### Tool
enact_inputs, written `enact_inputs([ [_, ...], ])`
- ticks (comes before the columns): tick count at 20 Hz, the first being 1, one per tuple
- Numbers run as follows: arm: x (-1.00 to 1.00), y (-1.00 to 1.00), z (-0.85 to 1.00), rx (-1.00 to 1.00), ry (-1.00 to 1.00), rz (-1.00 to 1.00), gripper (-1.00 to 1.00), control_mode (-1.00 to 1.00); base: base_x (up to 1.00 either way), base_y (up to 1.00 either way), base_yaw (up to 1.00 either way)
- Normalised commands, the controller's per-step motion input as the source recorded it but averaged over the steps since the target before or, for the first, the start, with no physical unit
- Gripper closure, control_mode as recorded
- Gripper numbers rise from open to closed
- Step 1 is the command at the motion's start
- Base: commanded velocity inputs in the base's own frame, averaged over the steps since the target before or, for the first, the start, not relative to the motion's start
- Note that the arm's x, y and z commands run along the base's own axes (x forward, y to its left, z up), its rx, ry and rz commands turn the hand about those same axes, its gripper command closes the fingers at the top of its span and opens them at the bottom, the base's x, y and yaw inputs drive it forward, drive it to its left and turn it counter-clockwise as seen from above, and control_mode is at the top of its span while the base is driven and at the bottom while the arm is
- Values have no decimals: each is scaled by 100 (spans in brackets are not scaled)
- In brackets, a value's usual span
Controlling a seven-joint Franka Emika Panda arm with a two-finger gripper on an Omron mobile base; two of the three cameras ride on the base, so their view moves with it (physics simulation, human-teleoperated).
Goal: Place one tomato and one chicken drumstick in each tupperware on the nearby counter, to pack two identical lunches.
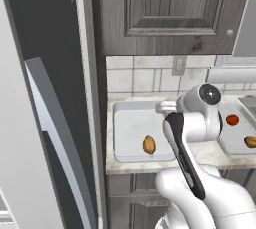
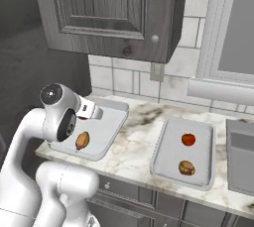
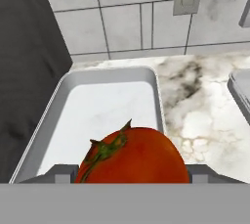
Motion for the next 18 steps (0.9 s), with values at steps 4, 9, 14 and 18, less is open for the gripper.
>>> enact_inputs([
  [4,30,12,-57,0,4,0,100,-100,0,0,0],
  [9,50,22,-45,0,6,0,100,-100,0,0,0],
  [14,57,16,-31,0,10,0,100,-100,0,0,0],
  [18,59,11,-27,0,9,0,100,-100,0,0,0],
])
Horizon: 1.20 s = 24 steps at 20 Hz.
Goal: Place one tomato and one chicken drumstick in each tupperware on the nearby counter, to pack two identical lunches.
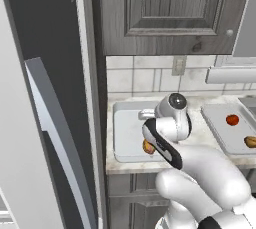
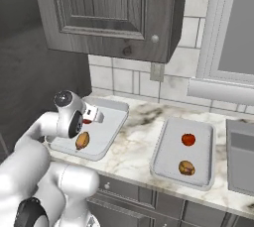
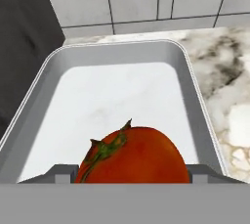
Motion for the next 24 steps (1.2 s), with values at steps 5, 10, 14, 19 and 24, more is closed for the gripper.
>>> enact_inputs([
  [5,54,5,-29,0,6,0,100,-100,0,0,0],
  [10,58,8,-34,0,3,0,100,-100,0,0,0],
  [14,59,7,-39,0,1,0,100,-100,0,0,0],
  [19,54,2,-41,0,0,0,100,-100,0,0,0],
  [24,19,1,-53,0,5,0,-100,-100,0,0,0],
])
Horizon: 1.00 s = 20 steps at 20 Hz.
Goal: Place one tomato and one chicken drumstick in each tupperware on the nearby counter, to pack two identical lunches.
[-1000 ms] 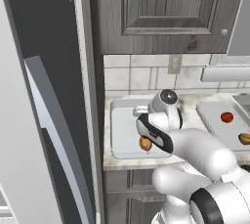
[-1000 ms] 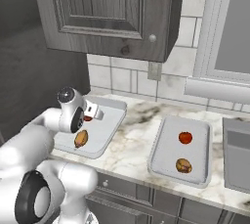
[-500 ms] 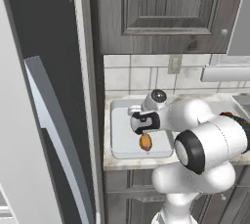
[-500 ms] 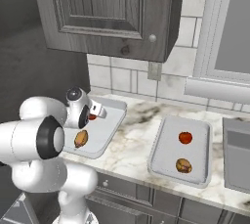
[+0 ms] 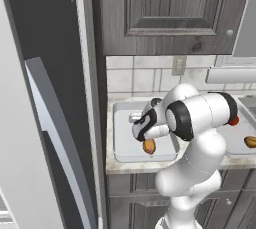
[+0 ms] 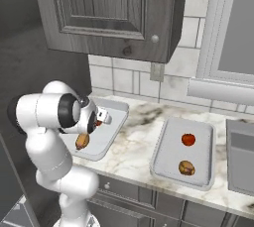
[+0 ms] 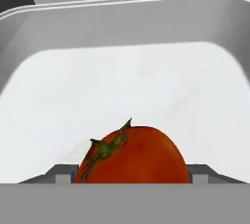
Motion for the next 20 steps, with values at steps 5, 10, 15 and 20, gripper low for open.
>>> enact_inputs([
  [5,16,6,-27,0,2,0,-100,-100,0,0,0],
  [10,0,0,9,0,0,0,-100,-100,0,0,0],
  [15,-36,-1,76,0,-3,0,-100,-100,0,0,0],
  [20,-46,-16,100,0,-4,0,-100,-100,0,0,0],
])
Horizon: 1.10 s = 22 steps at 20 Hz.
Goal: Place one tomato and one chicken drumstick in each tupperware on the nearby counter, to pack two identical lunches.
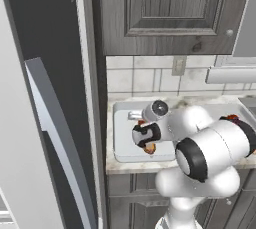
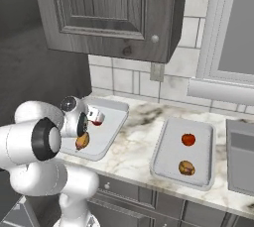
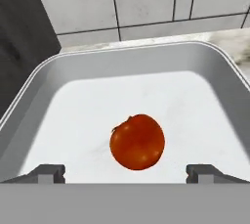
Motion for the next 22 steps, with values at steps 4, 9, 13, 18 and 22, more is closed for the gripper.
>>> enact_inputs([
  [4,-30,-58,100,1,0,0,-100,-100,0,0,0],
  [9,-41,-61,100,5,0,0,-100,-100,0,0,0],
  [13,-82,-23,100,1,0,0,-100,-100,0,0,0],
  [18,-100,-18,99,0,0,0,-100,-100,0,0,0],
  [22,-100,-28,74,0,0,0,-100,-100,0,0,0],
])
